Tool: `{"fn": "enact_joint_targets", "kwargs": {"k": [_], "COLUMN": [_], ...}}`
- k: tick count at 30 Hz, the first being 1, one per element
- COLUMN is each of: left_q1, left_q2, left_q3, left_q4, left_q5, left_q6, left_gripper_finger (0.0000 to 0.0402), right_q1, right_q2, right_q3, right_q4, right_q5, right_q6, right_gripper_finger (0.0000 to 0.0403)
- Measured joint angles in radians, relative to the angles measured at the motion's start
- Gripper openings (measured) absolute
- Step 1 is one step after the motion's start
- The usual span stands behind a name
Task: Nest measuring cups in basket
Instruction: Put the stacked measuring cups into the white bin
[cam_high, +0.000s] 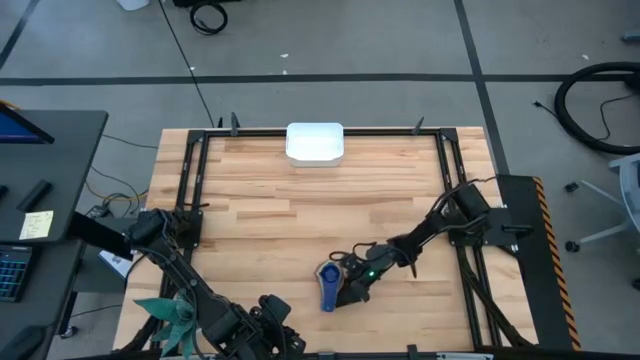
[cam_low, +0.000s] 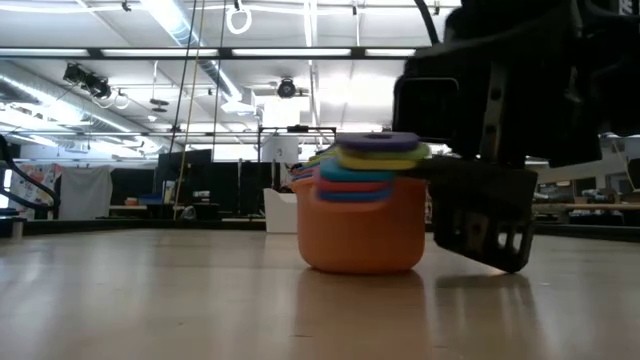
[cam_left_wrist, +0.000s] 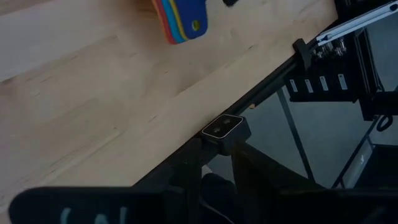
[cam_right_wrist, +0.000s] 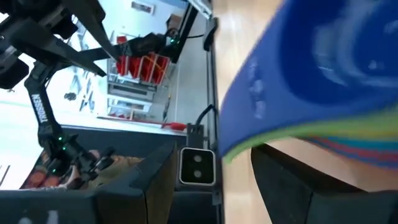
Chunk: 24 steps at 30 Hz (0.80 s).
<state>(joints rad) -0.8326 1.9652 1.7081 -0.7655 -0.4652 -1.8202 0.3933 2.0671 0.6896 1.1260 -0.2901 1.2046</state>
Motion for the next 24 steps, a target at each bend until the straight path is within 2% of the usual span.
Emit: {"fn": "enact_joint_targets", "kwargs": {"k": [7, 12, 21, 24], "left_q1": [0.0, 0.005, 0.021, 0.026], "left_q2": [0.0, 0.01, 0.042, 0.059], "left_q3": [0.0, 0.001, 0.001, 0.001], "left_q4": [-0.007, -0.03, -0.017, -0.046], "left_q5": [0.0, -0.019, -0.07, -0.101], "left_q6": [0.005, 0.107, 0.282, 0.263], "left_gripper_finger": [0.0094, 0.0094, 0.0094, 0.0094], "right_q1": [0.007, 0.006, 0.004, 0.005], "right_q2": [0.025, 0.026, 0.029, 0.029], "right_q3": [0.045, 0.045, 0.043, 0.043], "right_q4": [-0.023, -0.019, 0.014, 0.013], "right_q5": [0.02, 0.029, -0.041, -0.042], "right_q6": [0.008, 0.028, 0.03, 0.026], "right_gripper_finger": [0.021, 0.021, 0.021, 0.021]}}
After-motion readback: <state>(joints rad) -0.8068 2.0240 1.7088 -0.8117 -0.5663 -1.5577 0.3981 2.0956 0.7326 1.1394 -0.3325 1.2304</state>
